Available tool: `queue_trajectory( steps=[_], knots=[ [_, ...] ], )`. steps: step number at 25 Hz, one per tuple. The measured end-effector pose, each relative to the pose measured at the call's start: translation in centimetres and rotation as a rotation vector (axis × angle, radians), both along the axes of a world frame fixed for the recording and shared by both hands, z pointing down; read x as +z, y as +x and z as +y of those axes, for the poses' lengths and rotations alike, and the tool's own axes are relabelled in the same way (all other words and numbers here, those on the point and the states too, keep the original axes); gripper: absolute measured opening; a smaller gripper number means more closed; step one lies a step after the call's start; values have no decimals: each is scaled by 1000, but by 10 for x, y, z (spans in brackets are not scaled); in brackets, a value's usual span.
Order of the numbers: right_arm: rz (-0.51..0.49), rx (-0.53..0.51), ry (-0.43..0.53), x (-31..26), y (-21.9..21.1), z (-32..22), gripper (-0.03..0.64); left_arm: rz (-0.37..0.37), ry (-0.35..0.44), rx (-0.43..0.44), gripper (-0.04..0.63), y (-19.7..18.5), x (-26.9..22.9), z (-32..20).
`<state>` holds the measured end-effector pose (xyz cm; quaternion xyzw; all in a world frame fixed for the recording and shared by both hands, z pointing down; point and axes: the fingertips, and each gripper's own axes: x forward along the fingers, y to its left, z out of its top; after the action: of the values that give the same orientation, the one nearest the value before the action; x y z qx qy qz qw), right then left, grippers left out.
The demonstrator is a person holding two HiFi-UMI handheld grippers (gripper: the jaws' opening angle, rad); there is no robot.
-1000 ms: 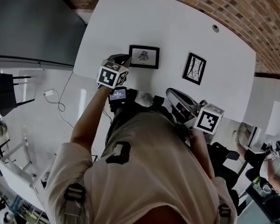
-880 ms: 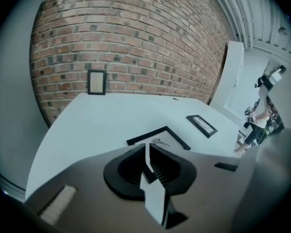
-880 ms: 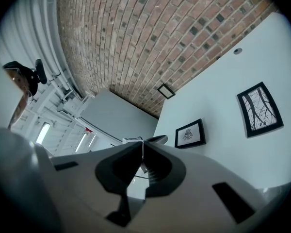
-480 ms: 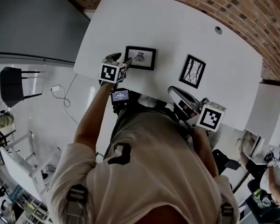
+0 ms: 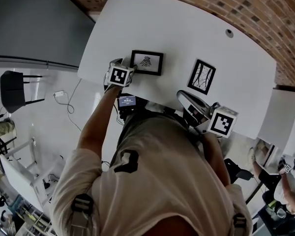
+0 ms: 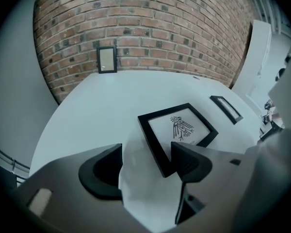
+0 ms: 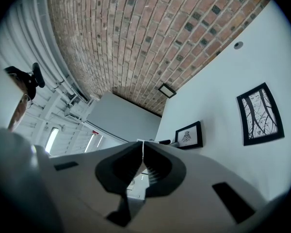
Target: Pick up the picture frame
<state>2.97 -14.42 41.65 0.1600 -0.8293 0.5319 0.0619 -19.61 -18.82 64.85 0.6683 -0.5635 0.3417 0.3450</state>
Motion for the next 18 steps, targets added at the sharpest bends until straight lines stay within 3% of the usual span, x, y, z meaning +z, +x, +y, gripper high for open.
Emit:
queue_trajectory(
  steps=[9,18],
  knots=[
    [4,1,0,0,-8,5,6,50,18,-49,299,-2,3,0],
    [4,13,3,3,-4,10,6,81,19,-56,250,4,2,13]
  ],
)
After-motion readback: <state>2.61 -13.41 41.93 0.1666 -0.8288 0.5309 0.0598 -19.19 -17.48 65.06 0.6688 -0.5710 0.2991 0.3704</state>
